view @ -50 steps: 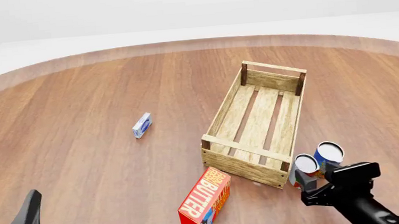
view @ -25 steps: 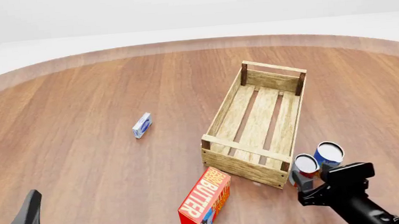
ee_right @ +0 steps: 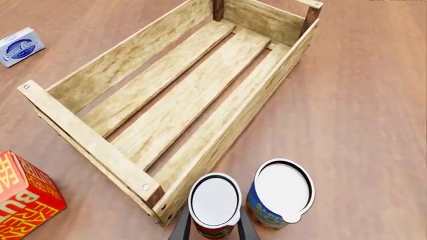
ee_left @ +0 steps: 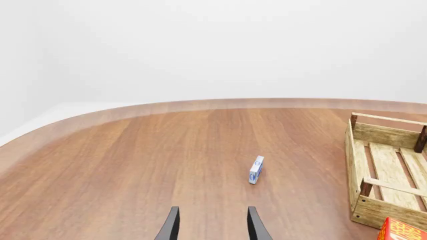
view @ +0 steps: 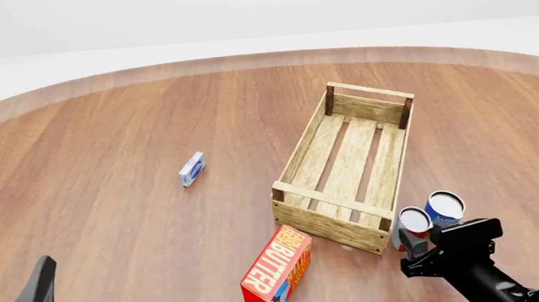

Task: Pick up the tomato sauce, and put it in the wooden tray.

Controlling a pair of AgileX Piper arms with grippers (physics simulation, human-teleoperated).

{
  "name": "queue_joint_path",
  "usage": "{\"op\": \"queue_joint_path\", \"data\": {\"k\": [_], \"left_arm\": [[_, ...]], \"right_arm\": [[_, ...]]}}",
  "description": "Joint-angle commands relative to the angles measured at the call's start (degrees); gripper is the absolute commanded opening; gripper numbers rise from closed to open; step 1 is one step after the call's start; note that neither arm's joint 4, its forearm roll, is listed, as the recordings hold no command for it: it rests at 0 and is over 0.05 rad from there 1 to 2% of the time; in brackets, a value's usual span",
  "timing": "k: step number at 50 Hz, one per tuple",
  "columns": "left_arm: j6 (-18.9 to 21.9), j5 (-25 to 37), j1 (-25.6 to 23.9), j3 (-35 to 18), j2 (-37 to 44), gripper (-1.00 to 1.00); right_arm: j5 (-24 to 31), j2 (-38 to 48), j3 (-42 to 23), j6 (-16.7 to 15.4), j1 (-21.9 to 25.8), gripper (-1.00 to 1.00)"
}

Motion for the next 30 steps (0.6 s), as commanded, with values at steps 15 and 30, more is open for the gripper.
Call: {"op": "queue_joint_path", "data": {"k": [15,30], "left_arm": [[0.0,0.0,0.0,0.0,0.0,1.0],[0.0,0.0,0.0,0.0,0.0,1.0]], "right_arm": [[3.69,-5.39,0.75,-0.14,-1.12,-1.0],[16.03,-20.76,0.66,-1.01,-2.36,-1.0]]}}
